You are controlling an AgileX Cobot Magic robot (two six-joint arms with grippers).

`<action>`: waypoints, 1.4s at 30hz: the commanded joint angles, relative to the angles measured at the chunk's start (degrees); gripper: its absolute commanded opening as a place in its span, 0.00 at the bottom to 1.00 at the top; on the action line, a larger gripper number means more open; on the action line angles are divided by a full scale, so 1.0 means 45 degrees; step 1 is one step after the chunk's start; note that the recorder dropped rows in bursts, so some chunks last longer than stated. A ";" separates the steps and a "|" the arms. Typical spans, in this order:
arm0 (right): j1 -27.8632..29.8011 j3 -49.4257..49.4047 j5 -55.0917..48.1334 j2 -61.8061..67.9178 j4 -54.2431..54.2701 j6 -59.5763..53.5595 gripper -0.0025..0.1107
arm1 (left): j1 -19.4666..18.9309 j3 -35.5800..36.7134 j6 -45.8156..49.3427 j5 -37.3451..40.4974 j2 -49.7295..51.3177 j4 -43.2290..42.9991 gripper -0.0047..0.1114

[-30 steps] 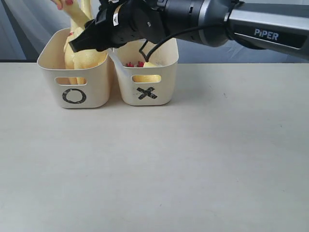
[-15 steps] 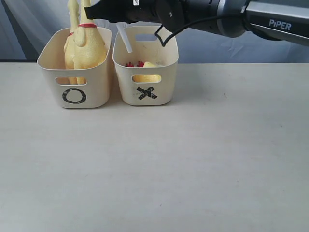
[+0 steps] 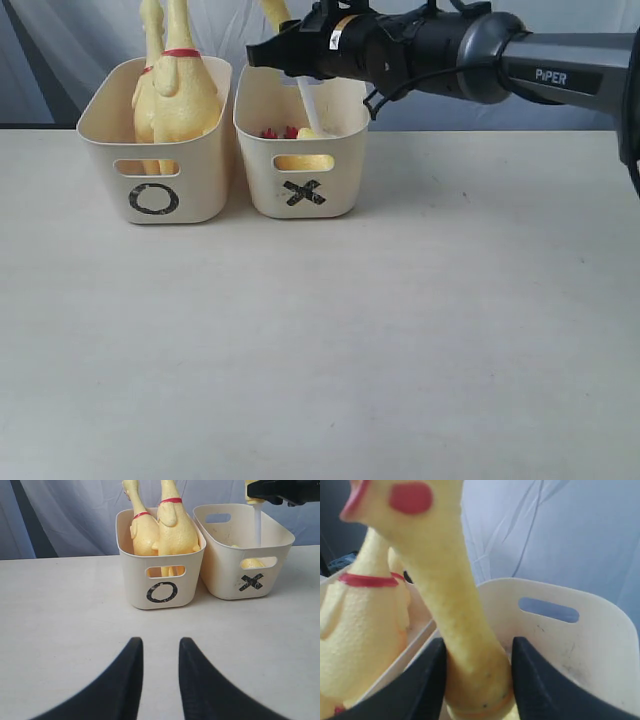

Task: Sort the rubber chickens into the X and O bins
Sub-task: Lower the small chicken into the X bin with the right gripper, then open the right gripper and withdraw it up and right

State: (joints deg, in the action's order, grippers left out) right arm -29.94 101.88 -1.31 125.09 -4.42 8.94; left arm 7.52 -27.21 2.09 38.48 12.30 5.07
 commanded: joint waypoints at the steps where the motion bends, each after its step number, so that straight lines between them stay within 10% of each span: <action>1: 0.0320 0.0019 0.0024 0.0324 0.0007 0.0018 0.01 | 0.0007 0.0038 0.0011 -0.0129 -0.0072 -0.0042 0.25; 26: 0.0571 0.0019 -0.1604 0.1218 -0.0038 0.0018 0.02 | 0.0007 0.0038 0.0011 -0.0129 -0.0072 -0.0042 0.25; 33: 0.0571 0.0019 -0.1588 0.1218 -0.0038 0.0018 0.41 | 0.0007 0.0038 0.0011 -0.0129 -0.0072 -0.0042 0.25; 42: 0.0571 0.0019 -0.1836 0.0781 -0.0038 0.0018 0.46 | 0.0007 0.0038 0.0011 -0.0129 -0.0072 -0.0042 0.25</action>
State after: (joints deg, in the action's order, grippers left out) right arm -27.71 101.88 -9.12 130.43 -4.42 8.94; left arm 7.52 -27.21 2.09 38.48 12.30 5.07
